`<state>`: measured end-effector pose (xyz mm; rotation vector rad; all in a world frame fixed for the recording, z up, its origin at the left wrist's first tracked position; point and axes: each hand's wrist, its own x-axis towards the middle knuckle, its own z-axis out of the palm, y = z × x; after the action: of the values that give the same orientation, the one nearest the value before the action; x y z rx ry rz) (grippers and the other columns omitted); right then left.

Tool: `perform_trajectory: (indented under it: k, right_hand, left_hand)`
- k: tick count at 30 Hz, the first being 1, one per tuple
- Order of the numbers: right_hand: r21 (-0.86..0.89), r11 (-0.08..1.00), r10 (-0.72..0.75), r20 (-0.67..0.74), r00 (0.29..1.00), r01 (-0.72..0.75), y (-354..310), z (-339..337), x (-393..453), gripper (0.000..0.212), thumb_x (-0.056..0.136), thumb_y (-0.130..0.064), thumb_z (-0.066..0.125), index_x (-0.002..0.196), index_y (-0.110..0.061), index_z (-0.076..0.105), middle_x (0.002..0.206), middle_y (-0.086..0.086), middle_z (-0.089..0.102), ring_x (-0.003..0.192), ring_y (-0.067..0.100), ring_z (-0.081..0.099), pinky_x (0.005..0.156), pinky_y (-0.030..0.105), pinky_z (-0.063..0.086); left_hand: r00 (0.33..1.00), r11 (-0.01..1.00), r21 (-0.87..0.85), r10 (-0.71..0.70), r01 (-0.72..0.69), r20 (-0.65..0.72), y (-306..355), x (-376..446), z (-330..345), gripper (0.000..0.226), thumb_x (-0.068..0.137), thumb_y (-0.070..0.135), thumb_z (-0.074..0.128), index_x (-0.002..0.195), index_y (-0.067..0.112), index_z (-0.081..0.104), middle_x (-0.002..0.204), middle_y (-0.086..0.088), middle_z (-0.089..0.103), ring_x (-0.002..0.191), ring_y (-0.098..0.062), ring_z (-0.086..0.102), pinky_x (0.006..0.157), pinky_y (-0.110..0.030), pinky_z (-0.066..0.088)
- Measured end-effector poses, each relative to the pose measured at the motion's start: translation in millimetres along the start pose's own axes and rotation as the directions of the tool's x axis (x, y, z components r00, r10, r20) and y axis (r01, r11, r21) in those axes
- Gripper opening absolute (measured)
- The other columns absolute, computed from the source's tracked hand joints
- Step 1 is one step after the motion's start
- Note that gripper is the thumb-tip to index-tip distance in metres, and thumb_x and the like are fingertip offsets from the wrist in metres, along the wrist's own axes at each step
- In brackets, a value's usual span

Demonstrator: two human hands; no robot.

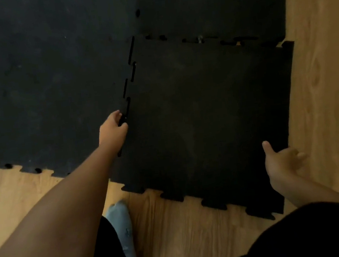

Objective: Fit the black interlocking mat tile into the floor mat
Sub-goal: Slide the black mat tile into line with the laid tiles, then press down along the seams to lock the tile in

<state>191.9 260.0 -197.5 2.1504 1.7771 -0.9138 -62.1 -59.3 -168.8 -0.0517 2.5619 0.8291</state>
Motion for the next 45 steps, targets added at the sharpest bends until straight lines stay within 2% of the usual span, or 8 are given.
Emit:
perform_trajectory:
  k: [20, 22, 24, 26, 30, 32, 37, 45]
  right_hand:
    - [0.132, 0.991, -0.008, 0.269, 0.963, -0.028, -24.5, -26.9, -9.0, 0.093, 0.086, -0.039, 0.07, 0.154, -0.016, 0.012, 0.156, 0.011, 0.022, 0.137, 0.034, 0.033, 0.11, 0.049, 0.034]
    - [0.035, 0.966, -0.258, 0.125, 0.958, 0.256, -32.6, -25.0, -27.4, 0.095, 0.088, -0.042, 0.065, 0.156, -0.015, 0.004, 0.162, 0.014, 0.011, 0.145, 0.034, 0.02, 0.117, 0.049, 0.022]
    - [-0.145, 0.747, -0.654, 0.014, 0.756, 0.649, -48.8, -7.5, -55.6, 0.094, 0.089, -0.039, 0.063, 0.155, -0.009, 0.004, 0.164, 0.016, 0.004, 0.149, 0.031, 0.009, 0.12, 0.046, 0.011]
    - [-0.166, 0.455, -0.862, 0.165, 0.479, 0.875, -73.6, 23.6, -92.5, 0.091, 0.09, -0.039, 0.062, 0.155, -0.007, 0.006, 0.164, 0.016, 0.004, 0.15, 0.028, 0.006, 0.12, 0.045, 0.01]
    - [-0.064, -0.152, -0.797, 0.599, -0.084, 0.986, -114.0, 108.0, -156.0, 0.081, 0.095, -0.051, 0.046, 0.155, -0.008, 0.011, 0.165, 0.011, 0.006, 0.151, 0.025, 0.0, 0.118, 0.046, 0.003]
    - [-0.014, -0.34, -0.686, 0.687, -0.238, 0.94, -124.6, 146.3, -181.5, 0.076, 0.098, -0.052, 0.038, 0.155, -0.008, 0.012, 0.166, 0.01, 0.004, 0.151, 0.023, -0.004, 0.118, 0.046, -0.001]
    - [-0.144, -0.575, -0.65, 0.679, -0.342, 0.806, -166.9, 215.7, -209.8, 0.066, 0.101, -0.047, 0.027, 0.155, -0.011, 0.012, 0.166, 0.009, 0.003, 0.151, 0.024, -0.005, 0.12, 0.05, -0.002]
    - [-0.23, -0.576, -0.72, 0.596, -0.355, 0.784, -180.8, 245.8, -200.1, 0.061, 0.101, -0.047, 0.022, 0.152, -0.015, 0.028, 0.161, 0.013, 0.026, 0.149, 0.029, 0.018, 0.12, 0.052, 0.01]
  left_hand:
    - [0.991, 0.993, -0.107, -0.068, 0.056, -0.112, -23.9, -18.4, -30.4, 0.049, 0.094, 0.005, 0.044, 0.141, 0.02, 0.043, 0.138, -0.005, 0.051, 0.105, -0.014, 0.058, 0.07, -0.024, 0.048]
    - [0.973, 0.989, -0.041, -0.147, 0.142, -0.179, -40.9, -26.5, -43.8, 0.052, 0.094, 0.005, 0.042, 0.144, 0.019, 0.038, 0.143, -0.011, 0.045, 0.107, -0.025, 0.059, 0.075, -0.031, 0.051]
    - [0.959, 0.978, 0.075, -0.175, 0.196, -0.224, -58.1, -35.8, -48.6, 0.053, 0.096, 0.008, 0.042, 0.148, 0.013, 0.031, 0.152, -0.014, 0.033, 0.129, -0.031, 0.045, 0.1, -0.045, 0.044]
    - [0.969, 0.956, 0.254, -0.089, 0.148, -0.231, -70.7, -48.2, -41.8, 0.056, 0.098, 0.014, 0.044, 0.149, 0.007, 0.024, 0.157, -0.015, 0.022, 0.143, -0.03, 0.024, 0.115, -0.049, 0.025]
    - [0.991, 0.877, 0.476, 0.119, -0.072, -0.068, -76.1, -63.6, -5.2, 0.068, 0.098, 0.032, 0.044, 0.152, 0.011, 0.01, 0.161, -0.009, 0.005, 0.147, -0.025, 0.003, 0.117, -0.044, 0.008]
    - [0.992, 0.873, 0.479, 0.123, -0.094, -0.029, -72.7, -57.8, 13.8, 0.068, 0.099, 0.037, 0.037, 0.153, 0.013, 0.002, 0.161, -0.007, -0.004, 0.147, -0.021, -0.006, 0.118, -0.041, 0.0]
    - [0.997, 0.885, 0.465, 0.063, -0.033, -0.05, -80.2, -32.8, 38.3, 0.064, 0.099, 0.047, 0.015, 0.151, 0.021, -0.012, 0.16, -0.002, -0.018, 0.141, -0.016, -0.026, 0.112, -0.041, -0.019]
    - [0.985, 0.833, 0.553, 0.094, 0.0, -0.142, -87.4, -25.1, 54.7, 0.063, 0.099, 0.053, 0.003, 0.152, 0.018, -0.003, 0.159, 0.0, -0.009, 0.145, -0.018, -0.019, 0.112, -0.05, -0.021]
